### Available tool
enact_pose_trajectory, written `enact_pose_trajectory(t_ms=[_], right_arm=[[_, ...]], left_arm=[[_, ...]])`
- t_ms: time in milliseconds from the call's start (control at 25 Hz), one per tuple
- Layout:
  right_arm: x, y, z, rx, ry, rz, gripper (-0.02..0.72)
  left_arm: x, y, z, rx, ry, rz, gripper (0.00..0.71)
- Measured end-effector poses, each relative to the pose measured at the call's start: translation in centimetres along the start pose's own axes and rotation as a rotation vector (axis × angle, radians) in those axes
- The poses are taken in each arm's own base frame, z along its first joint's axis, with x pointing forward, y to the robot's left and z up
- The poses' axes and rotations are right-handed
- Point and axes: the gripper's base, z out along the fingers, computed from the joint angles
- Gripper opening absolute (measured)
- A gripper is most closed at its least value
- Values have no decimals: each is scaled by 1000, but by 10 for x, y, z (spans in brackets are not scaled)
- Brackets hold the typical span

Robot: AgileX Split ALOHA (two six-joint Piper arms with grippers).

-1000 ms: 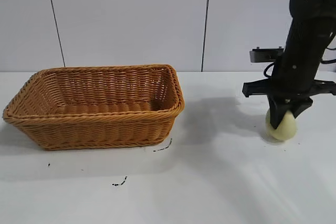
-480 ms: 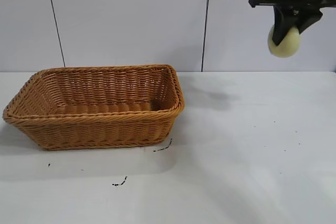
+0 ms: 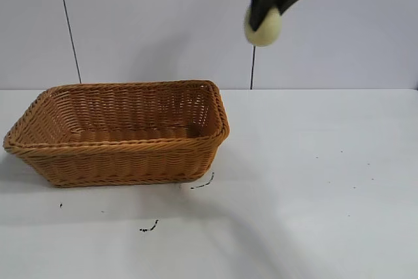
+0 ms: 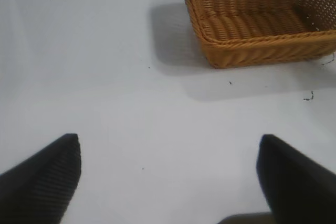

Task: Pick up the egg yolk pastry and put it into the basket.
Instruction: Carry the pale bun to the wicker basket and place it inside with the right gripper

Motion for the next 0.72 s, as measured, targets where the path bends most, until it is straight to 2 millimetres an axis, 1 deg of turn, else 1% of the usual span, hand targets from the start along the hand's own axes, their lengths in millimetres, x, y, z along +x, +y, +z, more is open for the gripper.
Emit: enact_pose_trajectory(t_ms=[80, 200, 320, 400, 440, 560, 600, 720], right_arm=[[-2, 32, 7, -27, -4, -61, 131], [-1, 70, 21, -71, -25, -125, 131], [3, 96, 46, -95, -34, -166, 131], [7, 105, 66, -103, -32, -179, 131], [7, 105, 66, -103, -32, -179, 131], [13, 114, 98, -109, -28, -190, 131], [19, 115, 120, -110, -21, -189, 131], [25, 116, 138, -108, 2, -190, 142]], left_arm=[[0, 0, 0, 0, 0, 0, 693], [0, 0, 0, 0, 0, 0, 693], [0, 0, 0, 0, 0, 0, 693], [0, 0, 0, 0, 0, 0, 693], [0, 0, 0, 0, 0, 0, 693], [0, 0, 0, 0, 0, 0, 693], [0, 0, 0, 0, 0, 0, 693], [0, 0, 0, 0, 0, 0, 693]])
